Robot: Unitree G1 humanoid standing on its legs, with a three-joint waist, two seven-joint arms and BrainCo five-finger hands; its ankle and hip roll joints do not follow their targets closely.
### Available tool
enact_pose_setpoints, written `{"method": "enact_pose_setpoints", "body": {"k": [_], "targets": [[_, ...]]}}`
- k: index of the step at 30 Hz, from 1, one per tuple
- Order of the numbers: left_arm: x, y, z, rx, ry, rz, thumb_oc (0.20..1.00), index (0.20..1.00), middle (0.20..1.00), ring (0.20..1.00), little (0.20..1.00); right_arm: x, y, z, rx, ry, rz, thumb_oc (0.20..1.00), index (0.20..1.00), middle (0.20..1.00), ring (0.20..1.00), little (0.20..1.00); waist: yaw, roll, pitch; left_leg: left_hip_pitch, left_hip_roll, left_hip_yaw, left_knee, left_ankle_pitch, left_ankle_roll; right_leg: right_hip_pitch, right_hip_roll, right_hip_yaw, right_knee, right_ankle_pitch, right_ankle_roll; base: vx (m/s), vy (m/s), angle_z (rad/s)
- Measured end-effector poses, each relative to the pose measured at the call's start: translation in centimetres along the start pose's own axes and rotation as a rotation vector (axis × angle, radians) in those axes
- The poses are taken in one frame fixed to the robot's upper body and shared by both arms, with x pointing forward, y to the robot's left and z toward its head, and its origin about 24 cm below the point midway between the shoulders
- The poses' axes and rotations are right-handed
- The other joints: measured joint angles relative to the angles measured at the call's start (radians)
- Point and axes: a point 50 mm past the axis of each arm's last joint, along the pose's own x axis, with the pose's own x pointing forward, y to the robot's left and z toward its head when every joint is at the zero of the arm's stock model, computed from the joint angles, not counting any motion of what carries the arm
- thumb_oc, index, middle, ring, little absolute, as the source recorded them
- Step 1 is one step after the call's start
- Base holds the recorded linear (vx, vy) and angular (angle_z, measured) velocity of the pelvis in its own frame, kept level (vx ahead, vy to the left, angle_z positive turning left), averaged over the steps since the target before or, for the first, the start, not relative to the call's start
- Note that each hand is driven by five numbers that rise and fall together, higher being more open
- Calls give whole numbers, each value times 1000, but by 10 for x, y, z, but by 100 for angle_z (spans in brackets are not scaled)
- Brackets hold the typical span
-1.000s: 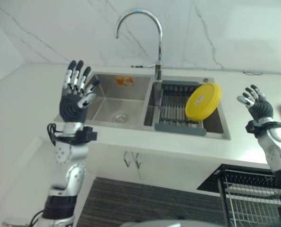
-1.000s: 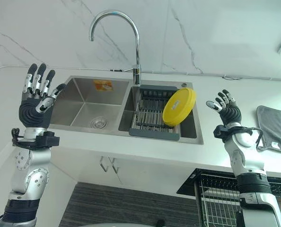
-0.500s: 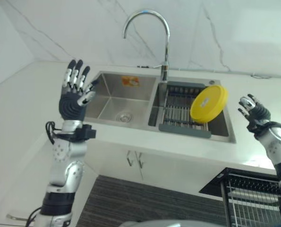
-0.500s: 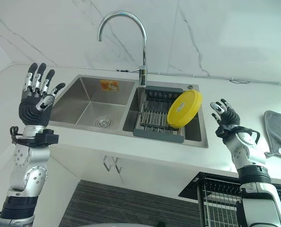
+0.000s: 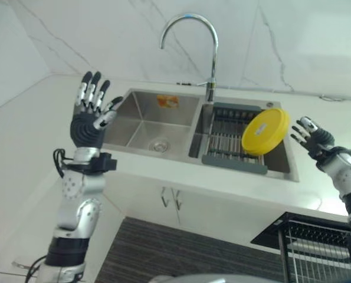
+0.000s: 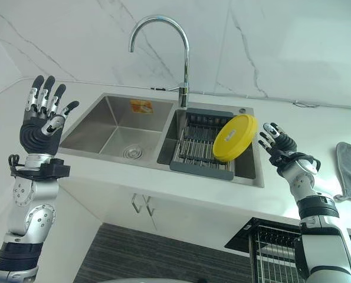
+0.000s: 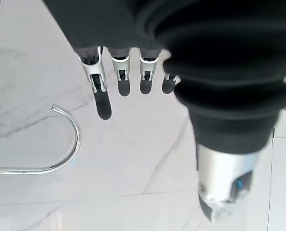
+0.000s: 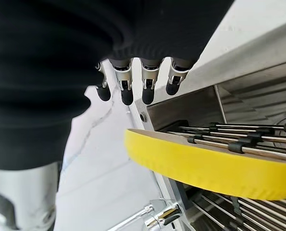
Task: Place the dishes in the dishwasher.
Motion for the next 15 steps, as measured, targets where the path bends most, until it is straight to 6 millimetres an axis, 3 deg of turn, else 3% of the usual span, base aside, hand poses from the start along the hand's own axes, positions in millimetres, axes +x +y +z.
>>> {"method": "enact_pose_setpoints", "body": {"k": [15], "targets": [[0, 6, -3, -5, 20, 33, 1000, 1000, 1000, 1000, 1000, -1, -14, -10, -15, 108, -54, 1000, 1000, 1000, 1000, 1000, 11, 4, 0, 1, 0, -5, 0, 0, 0, 8, 0, -10, 0, -3, 1, -2, 1, 1]]}}
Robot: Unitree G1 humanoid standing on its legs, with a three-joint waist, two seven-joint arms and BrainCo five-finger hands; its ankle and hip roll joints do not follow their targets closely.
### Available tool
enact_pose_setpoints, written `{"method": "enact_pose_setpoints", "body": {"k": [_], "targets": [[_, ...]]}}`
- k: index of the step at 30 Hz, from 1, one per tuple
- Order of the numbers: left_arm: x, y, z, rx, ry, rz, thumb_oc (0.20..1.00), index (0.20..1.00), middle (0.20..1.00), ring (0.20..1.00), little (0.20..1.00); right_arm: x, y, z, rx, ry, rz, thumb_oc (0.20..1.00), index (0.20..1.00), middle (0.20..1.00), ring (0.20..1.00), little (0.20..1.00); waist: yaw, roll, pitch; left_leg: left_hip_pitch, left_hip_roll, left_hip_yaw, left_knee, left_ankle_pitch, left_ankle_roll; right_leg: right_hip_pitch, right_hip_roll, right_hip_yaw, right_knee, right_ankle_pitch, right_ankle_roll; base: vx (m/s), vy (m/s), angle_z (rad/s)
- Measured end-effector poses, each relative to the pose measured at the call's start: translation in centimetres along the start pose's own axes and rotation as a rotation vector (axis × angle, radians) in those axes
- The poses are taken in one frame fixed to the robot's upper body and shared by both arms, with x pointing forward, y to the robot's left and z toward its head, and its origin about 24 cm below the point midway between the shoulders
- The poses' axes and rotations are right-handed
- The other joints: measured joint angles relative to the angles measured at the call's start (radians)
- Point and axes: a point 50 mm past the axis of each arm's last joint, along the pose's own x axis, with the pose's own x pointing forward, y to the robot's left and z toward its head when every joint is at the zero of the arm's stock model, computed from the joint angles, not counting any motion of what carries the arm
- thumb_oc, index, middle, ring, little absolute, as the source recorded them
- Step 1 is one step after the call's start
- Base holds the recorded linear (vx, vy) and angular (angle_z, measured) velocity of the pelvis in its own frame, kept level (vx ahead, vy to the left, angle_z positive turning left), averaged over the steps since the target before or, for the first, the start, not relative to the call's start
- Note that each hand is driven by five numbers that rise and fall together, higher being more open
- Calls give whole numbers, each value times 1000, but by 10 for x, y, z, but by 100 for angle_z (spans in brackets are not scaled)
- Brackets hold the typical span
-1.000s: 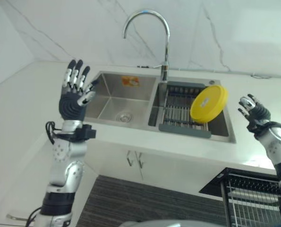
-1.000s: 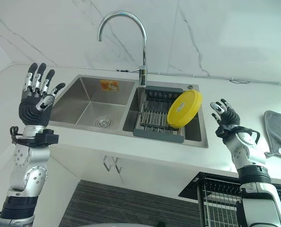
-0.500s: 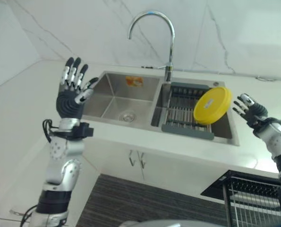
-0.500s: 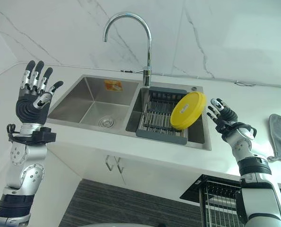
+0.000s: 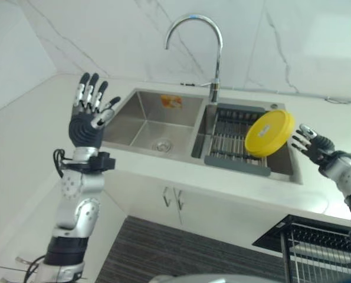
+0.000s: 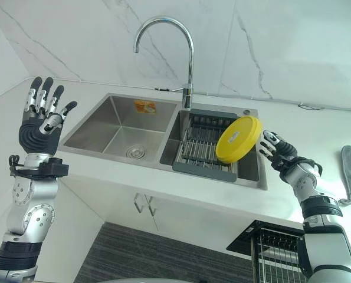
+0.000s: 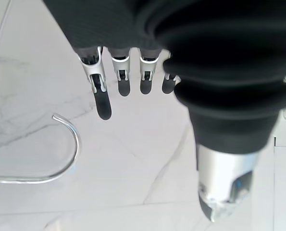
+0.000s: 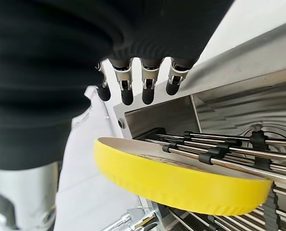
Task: Place the dishes in the dishwasher.
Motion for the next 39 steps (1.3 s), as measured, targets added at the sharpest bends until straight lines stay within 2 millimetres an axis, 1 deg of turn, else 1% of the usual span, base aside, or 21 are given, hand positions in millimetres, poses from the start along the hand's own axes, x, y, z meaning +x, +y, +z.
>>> {"method": "enact_pose_setpoints", "body": {"k": [10, 18, 21, 25, 33, 39], "targets": [[0, 1, -1, 2, 16, 18, 1000, 1000, 1000, 1000, 1000, 6, 11, 9, -40, 0, 27, 1000, 1000, 1000, 1000, 1000, 9, 0, 0, -1, 0, -6, 0, 0, 0, 2, 0, -5, 0, -2, 3, 0, 1, 1], [0, 1, -2, 3, 20, 19, 1000, 1000, 1000, 1000, 1000, 6, 9, 5, -42, 33, 25, 1000, 1000, 1000, 1000, 1000, 18, 0, 0, 0, -1, -21, 0, 1, -1, 9, -2, -18, 0, -6, 8, 0, 0, 3], [0, 1, -2, 3, 20, 24, 1000, 1000, 1000, 1000, 1000, 7, 8, 6, -41, 45, 14, 1000, 1000, 1000, 1000, 1000, 25, 0, 0, 1, -1, -25, 0, 1, -2, 14, -2, -26, 0, -10, 4, -6, 3, 9], [0, 2, -2, 3, 20, 28, 1000, 1000, 1000, 1000, 1000, 8, 10, 8, -49, 48, 22, 1000, 1000, 1000, 1000, 1000, 26, 0, 0, 1, -2, -25, 0, 1, -2, 15, -2, -27, 0, -10, 4, 0, 0, 0], [0, 2, -2, 3, 20, 40, 1000, 1000, 1000, 1000, 1000, 9, 5, 3, -92, 108, -13, 1000, 1000, 1000, 1000, 1000, 28, -1, 1, 2, -2, -26, 0, 1, -2, 17, -3, -28, 0, -10, 4, 0, 0, 0], [1, 3, -2, 4, 21, 50, 1000, 1000, 1000, 1000, 1000, 12, 7, 11, -78, 102, -22, 1000, 1000, 1000, 1000, 1000, 31, -1, 1, 2, -2, -27, 0, 1, -2, 17, -3, -29, 0, -10, 4, 0, 0, 0]]}}
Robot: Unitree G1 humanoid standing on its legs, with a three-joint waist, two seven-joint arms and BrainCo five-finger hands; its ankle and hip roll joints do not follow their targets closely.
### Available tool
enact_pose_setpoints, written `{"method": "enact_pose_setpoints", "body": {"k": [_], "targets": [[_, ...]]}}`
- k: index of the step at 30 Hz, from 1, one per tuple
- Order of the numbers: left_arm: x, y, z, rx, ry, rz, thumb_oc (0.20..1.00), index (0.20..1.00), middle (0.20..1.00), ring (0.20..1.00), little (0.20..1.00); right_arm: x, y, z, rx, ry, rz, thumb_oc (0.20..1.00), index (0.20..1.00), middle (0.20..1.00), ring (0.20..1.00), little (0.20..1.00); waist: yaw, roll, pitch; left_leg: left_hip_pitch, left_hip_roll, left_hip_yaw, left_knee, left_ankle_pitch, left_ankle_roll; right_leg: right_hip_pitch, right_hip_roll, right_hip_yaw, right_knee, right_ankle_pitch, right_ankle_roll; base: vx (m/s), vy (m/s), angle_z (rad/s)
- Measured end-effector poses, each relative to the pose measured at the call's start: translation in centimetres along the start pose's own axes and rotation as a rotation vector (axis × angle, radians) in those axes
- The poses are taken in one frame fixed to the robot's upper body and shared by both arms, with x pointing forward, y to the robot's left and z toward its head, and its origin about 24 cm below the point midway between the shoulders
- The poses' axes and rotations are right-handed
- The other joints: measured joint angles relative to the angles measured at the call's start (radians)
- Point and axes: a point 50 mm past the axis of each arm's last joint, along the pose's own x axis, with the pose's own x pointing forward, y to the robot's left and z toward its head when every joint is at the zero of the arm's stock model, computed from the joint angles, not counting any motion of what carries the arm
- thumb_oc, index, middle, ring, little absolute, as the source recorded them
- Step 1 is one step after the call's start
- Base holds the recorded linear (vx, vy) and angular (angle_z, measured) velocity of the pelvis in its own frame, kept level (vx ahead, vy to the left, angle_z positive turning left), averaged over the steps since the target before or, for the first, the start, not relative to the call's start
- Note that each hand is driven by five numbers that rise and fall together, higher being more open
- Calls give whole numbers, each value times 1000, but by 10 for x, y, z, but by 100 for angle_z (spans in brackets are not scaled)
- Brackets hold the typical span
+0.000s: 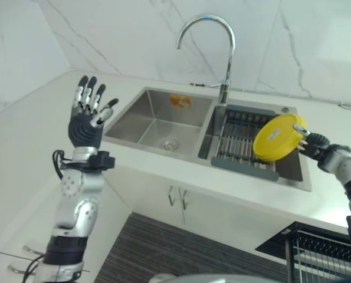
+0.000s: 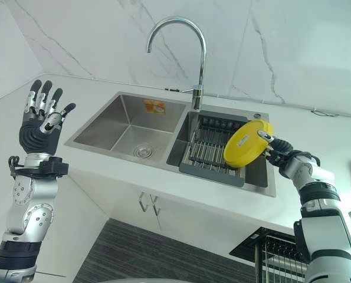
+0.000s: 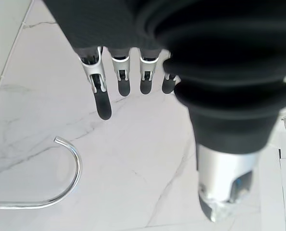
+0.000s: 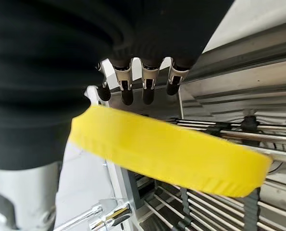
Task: Place the dishes in the dishwasher.
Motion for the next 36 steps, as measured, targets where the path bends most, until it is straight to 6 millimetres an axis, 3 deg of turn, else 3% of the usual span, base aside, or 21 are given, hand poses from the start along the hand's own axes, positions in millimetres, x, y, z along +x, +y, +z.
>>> {"method": "enact_pose_setpoints", "body": {"k": [19, 21, 22, 23, 24, 30, 36], "targets": [[2, -1, -1, -4, 6, 7, 1000, 1000, 1000, 1000, 1000, 3, -12, -12, -23, 108, -89, 1000, 1000, 1000, 1000, 1000, 39, -2, 1, 2, -9, -26, 0, 1, -1, 14, -9, -24, 0, -5, 3, 0, 2, 3], [2, -3, -3, -7, 21, 1, 1000, 1000, 1000, 1000, 1000, 2, -13, -13, -32, 115, -102, 821, 821, 821, 821, 821, 48, -4, 2, 2, -10, -27, 0, 1, -1, 15, -10, -25, 0, -5, 2, 9, 9, 3], [2, -5, -5, -10, 33, -3, 1000, 1000, 1000, 1000, 1000, 3, -14, -10, -22, 115, -115, 545, 545, 545, 545, 545, 49, -4, 2, 2, -11, -27, 0, 1, -1, 16, -11, -25, 0, -5, 2, 0, 0, 0], [1, -6, -7, -12, 40, -7, 1000, 1000, 1000, 1000, 1000, 3, -12, -9, -25, 111, -117, 416, 416, 416, 416, 416, 49, -4, 2, 2, -11, -27, 0, 1, -1, 16, -11, -25, 0, -5, 2, 0, 0, 0], [1, -7, -9, -12, 57, -10, 1000, 1000, 1000, 1000, 1000, 5, -9, -7, -30, 106, -122, 200, 200, 200, 200, 200, 49, -4, 2, 3, -11, -27, 0, 1, -1, 16, -11, -25, 0, -5, 2, 0, 0, 0], [1, -7, -11, -12, 70, -2, 1000, 1000, 1000, 1000, 1000, 14, 9, 2, -246, 39, -170, 200, 200, 200, 200, 200, 57, -4, 2, 2, -11, -30, 0, 1, -1, 17, -11, -28, 0, -5, 2, 0, 0, 0], [-1, -13, -20, -21, 108, -27, 1000, 1000, 1000, 1000, 1000, 14, 9, 9, -228, -53, -284, 200, 200, 200, 200, 200, 70, -3, 2, 1, -12, -34, 0, 1, -1, 17, -12, -28, 0, -6, 2, -3, 4, 1]]}}
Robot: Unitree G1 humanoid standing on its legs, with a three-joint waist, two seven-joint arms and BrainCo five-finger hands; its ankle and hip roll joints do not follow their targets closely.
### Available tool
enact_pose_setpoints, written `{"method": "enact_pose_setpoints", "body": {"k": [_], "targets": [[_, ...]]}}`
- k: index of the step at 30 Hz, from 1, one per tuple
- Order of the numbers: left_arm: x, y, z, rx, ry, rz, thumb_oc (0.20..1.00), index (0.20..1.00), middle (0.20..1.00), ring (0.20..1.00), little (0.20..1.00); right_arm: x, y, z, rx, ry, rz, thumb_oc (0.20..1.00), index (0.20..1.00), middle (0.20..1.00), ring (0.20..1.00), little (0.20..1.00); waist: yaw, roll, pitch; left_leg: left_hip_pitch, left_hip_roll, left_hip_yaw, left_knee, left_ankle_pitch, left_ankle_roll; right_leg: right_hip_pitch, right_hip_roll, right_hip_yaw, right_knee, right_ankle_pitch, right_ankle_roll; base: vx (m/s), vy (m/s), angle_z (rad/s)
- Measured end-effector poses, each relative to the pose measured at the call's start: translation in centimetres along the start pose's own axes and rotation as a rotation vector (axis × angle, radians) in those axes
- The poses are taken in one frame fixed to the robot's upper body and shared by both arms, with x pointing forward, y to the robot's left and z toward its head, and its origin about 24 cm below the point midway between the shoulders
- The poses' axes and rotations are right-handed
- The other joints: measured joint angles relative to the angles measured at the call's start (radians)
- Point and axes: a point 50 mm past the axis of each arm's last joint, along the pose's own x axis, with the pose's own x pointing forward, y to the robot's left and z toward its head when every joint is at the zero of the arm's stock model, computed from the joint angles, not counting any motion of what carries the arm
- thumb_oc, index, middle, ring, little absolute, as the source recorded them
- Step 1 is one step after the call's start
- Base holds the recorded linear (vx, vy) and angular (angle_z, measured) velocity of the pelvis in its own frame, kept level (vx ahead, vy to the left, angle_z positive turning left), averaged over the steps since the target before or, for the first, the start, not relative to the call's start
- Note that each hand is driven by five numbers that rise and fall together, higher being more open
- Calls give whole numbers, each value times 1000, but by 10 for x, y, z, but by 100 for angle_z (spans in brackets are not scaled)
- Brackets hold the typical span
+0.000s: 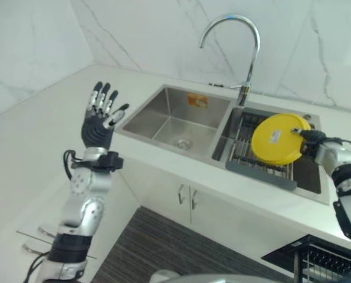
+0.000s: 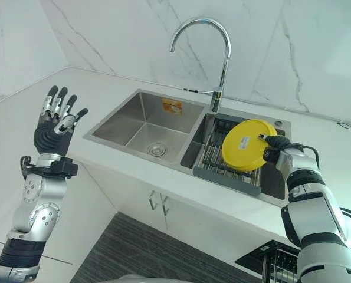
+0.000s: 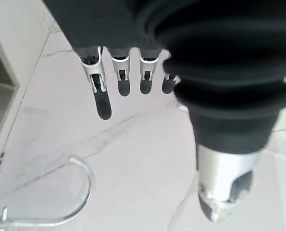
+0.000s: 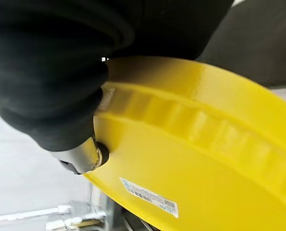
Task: Place the dishes in the dishwasher.
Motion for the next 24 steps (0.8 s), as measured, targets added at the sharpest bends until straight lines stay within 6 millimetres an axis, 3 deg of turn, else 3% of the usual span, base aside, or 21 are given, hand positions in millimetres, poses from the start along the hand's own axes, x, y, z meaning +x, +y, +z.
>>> {"method": "enact_pose_setpoints", "body": {"k": [9, 17, 21, 24], "targets": [[0, 2, -4, 0, 15, -4, 1000, 1000, 1000, 1000, 1000, -6, 13, 31, 166, -179, 20, 200, 200, 200, 200, 200, -5, 12, 4, 2, 1, 0, 0, 0, 0, 0, 1, 1, 0, 0, 0, 0, 0, 0], [-7, 3, -9, -23, 40, -24, 1000, 1000, 1000, 1000, 1000, -21, 28, 24, 348, -302, 158, 200, 200, 200, 200, 200, -29, 11, 5, 1, 1, 4, 0, 0, 0, -3, 1, 4, 0, -4, 3, 10, -24, -1], [-29, 5, -21, -83, 73, 5, 1000, 1000, 1000, 1000, 1000, -81, 46, -19, 624, -420, 322, 200, 200, 200, 200, 200, -115, 17, 16, -3, 6, 37, 0, -1, 1, -22, 9, 40, 0, -14, 10, 45, -122, -19], [-44, 10, -18, -109, 47, 47, 1000, 1000, 1000, 1000, 1000, -123, 34, -50, 719, -449, 323, 200, 200, 200, 200, 200, -155, 26, 24, -1, 14, 78, 0, -5, 6, -39, 19, 83, 1, -17, 5, 43, -97, -39]]}}
